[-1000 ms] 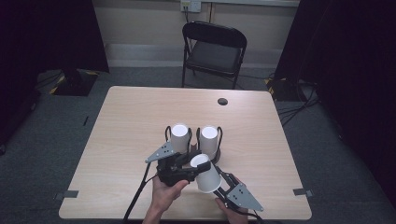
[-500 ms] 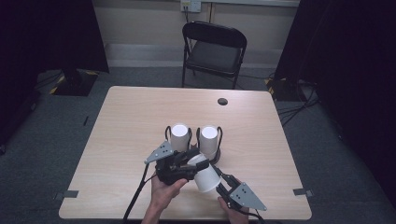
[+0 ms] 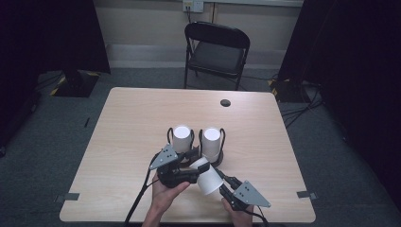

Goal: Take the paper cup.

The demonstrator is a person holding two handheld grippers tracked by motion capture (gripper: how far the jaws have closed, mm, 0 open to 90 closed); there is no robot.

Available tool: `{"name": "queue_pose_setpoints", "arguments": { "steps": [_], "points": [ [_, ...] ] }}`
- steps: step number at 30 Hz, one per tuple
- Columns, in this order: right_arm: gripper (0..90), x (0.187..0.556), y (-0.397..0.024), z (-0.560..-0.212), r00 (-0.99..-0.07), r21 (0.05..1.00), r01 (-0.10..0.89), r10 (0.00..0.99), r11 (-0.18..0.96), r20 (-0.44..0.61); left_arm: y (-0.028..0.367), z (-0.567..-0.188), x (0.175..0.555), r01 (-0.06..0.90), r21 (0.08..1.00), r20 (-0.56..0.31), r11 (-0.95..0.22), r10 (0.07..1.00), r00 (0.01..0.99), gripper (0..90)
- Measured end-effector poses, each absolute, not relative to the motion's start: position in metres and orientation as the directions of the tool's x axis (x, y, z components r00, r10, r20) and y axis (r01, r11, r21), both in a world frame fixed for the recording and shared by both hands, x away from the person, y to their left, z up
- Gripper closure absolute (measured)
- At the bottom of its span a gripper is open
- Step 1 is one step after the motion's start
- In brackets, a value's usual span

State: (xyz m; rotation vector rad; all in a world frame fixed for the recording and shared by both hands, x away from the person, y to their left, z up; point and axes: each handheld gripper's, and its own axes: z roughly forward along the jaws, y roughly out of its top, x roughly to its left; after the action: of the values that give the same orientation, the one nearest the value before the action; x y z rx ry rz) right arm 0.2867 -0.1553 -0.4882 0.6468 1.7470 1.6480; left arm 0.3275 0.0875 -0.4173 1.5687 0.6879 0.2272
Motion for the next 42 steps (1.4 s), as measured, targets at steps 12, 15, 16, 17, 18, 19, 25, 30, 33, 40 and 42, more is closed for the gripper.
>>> {"name": "queue_pose_setpoints", "arguments": {
  "steps": [12, 15, 16, 17, 18, 19, 25, 30, 33, 40, 42],
  "points": [
    [87.2, 0.291, -0.164, -0.484, -0.678, 0.994, 0.068, 0.735, 0.086, -0.017, 0.097, -0.426, 0.318, 0.211, 0.976, -0.128, -0.052, 0.647, 0.752, 20.0],
    [87.1, 0.292, -0.165, -0.482, -0.676, 0.991, 0.087, 0.737, 0.103, -0.017, 0.103, -0.434, 0.319, 0.204, 0.978, -0.127, -0.042, 0.656, 0.744, 18.6],
    [87.1, 0.292, -0.165, -0.482, -0.677, 0.990, 0.096, 0.736, 0.104, -0.012, 0.105, -0.438, 0.320, 0.206, 0.978, -0.130, -0.040, 0.655, 0.744, 17.7],
    [87.1, 0.293, -0.166, -0.481, -0.681, 0.989, 0.103, 0.732, 0.109, -0.010, 0.106, -0.441, 0.321, 0.213, 0.976, -0.140, -0.033, 0.653, 0.745, 17.4],
    [87.2, 0.294, -0.166, -0.481, -0.684, 0.987, 0.111, 0.729, 0.115, -0.008, 0.108, -0.444, 0.322, 0.217, 0.975, -0.142, -0.036, 0.652, 0.745, 17.3],
    [87.2, 0.294, -0.166, -0.480, -0.683, 0.985, 0.121, 0.730, 0.119, -0.005, 0.110, -0.446, 0.322, 0.219, 0.975, -0.140, -0.039, 0.658, 0.740, 17.1],
    [87.2, 0.297, -0.166, -0.477, -0.685, 0.975, 0.165, 0.729, 0.152, 0.003, 0.116, -0.454, 0.322, 0.200, 0.978, -0.122, -0.051, 0.638, 0.760, 15.6],
    [87.2, 0.300, -0.168, -0.473, -0.695, 0.960, 0.215, 0.719, 0.181, 0.020, 0.117, -0.455, 0.319, 0.182, 0.980, -0.091, -0.080, 0.631, 0.771, 15.6],
    [87.3, 0.301, -0.170, -0.470, -0.696, 0.953, 0.227, 0.718, 0.199, 0.016, 0.117, -0.455, 0.317, 0.152, 0.981, -0.046, -0.119, 0.622, 0.782, 16.0],
    [87.4, 0.304, -0.173, -0.462, -0.711, 0.940, 0.252, 0.703, 0.230, 0.019, 0.114, -0.457, 0.314, 0.114, 0.976, 0.021, -0.183, 0.607, 0.794, 15.4],
    [87.4, 0.306, -0.173, -0.460, -0.715, 0.932, 0.269, 0.699, 0.243, 0.024, 0.114, -0.459, 0.313, 0.116, 0.972, 0.029, -0.203, 0.596, 0.803, 15.3]
  ]
}}
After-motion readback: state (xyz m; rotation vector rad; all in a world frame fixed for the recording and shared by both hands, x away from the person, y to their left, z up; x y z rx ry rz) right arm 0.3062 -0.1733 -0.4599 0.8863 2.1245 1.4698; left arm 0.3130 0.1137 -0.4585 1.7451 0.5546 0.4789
